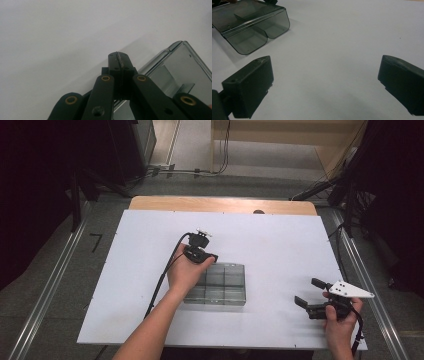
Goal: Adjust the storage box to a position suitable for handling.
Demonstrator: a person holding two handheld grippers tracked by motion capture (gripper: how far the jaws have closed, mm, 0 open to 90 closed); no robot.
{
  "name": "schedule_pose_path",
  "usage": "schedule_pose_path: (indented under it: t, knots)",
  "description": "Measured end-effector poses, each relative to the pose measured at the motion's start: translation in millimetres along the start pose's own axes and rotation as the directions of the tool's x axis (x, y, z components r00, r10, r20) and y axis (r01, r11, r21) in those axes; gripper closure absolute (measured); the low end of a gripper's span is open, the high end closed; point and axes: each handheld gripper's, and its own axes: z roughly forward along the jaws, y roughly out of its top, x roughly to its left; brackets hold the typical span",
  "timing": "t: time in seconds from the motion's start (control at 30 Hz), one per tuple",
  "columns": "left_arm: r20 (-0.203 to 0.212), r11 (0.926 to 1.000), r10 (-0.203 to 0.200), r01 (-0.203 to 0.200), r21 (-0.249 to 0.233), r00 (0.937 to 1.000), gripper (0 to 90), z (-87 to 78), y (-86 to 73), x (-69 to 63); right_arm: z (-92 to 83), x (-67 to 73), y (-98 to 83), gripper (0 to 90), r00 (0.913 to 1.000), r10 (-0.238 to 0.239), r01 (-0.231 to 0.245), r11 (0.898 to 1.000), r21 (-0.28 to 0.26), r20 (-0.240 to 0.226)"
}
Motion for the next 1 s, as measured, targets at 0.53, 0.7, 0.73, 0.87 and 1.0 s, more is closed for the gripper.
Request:
schedule_pose_path:
  t: [0.53, 0.7, 0.73, 0.87, 1.0]
  knots:
    - [0.035, 0.9999, 0.012, -0.012, 0.009, 0.9993, 90.0, -7.0, -19.8, -13.4, 0.0, 0.1, -0.1, 0.0, 1.0000, 0.000, 0.000, 1.000, 0.000, -0.001]
    - [0.043, 0.9999, 0.002, -0.002, 0.012, 0.9991, 90.0, -9.5, -25.5, -16.8, -0.2, 0.2, -0.2, 0.0, 1.0000, 0.000, 0.000, 1.000, 0.001, 0.000]
    - [0.042, 0.9999, 0.000, 0.000, 0.013, 0.9991, 90.0, -9.9, -26.5, -17.8, -0.2, 0.1, -0.2, 0.0, 1.0000, 0.000, 0.000, 1.000, 0.001, 0.000]
    - [0.041, 0.9999, -0.005, 0.004, 0.014, 0.9992, 90.0, -11.7, -30.5, -19.8, -0.2, 0.3, -0.2, 0.0, 1.0000, -0.001, 0.001, 1.000, 0.002, 0.002]
    - [0.044, 0.9999, -0.002, 0.001, 0.010, 0.9990, 90.0, -13.3, -34.2, -21.3, -0.2, 0.3, -0.2, 0.0, 1.0000, -0.001, 0.001, 1.000, 0.001, 0.002]
